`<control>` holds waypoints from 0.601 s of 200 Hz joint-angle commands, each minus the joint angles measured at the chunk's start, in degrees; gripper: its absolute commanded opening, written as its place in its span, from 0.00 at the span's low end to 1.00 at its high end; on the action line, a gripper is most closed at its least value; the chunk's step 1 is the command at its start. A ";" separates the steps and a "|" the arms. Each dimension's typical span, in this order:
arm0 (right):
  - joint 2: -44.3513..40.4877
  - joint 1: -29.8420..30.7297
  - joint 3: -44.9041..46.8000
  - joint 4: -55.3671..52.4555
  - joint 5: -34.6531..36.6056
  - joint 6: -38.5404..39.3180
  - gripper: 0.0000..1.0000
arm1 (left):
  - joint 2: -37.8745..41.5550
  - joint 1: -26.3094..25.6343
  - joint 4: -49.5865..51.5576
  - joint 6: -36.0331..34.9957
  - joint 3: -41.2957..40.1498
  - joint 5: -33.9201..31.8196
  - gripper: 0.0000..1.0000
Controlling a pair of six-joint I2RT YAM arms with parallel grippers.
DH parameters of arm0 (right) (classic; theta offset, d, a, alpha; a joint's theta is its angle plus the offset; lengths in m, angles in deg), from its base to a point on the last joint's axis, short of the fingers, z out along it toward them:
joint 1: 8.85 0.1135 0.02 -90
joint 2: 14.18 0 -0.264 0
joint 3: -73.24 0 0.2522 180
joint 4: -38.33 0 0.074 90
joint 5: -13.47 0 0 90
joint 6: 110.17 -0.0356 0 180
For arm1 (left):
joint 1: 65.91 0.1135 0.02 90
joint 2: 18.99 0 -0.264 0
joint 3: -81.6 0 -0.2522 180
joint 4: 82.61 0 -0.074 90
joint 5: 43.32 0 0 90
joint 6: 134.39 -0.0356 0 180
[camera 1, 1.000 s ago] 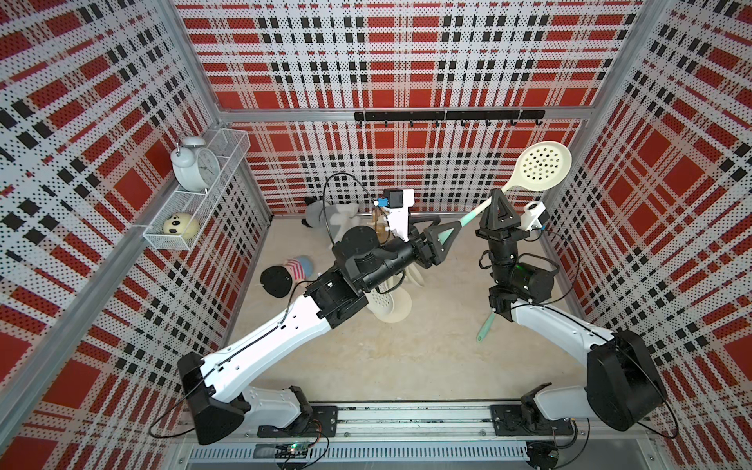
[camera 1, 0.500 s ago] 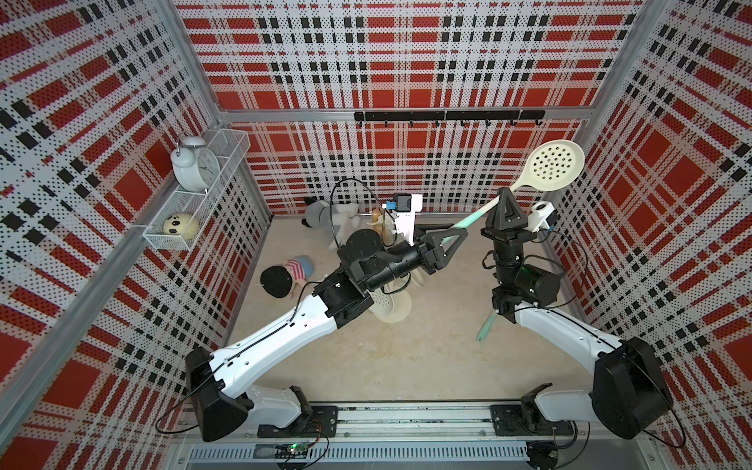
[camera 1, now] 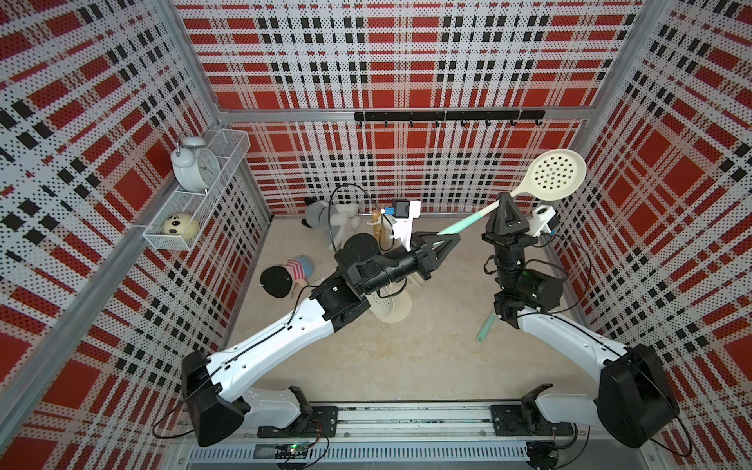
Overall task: Hang the skimmer on the kitchen utensil rack
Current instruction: Pick up the skimmer from the center of the board.
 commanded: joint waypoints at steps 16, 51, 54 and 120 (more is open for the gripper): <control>-5.60 -3.75 7.48 -1.17 -2.71 6.01 0.74 | 4.05 4.44 3.21 -2.10 2.22 -0.14 0.00; -16.93 -7.90 18.63 -12.06 -5.36 15.25 0.83 | 3.83 6.22 12.59 -6.01 8.24 0.23 0.00; -18.54 -8.30 19.58 -14.20 -5.74 16.59 0.83 | 3.73 6.33 13.58 -6.36 8.95 0.24 0.00; -30.59 -8.12 -9.71 -91.43 -20.77 89.93 0.90 | -2.76 7.44 42.83 -17.92 26.52 0.77 0.00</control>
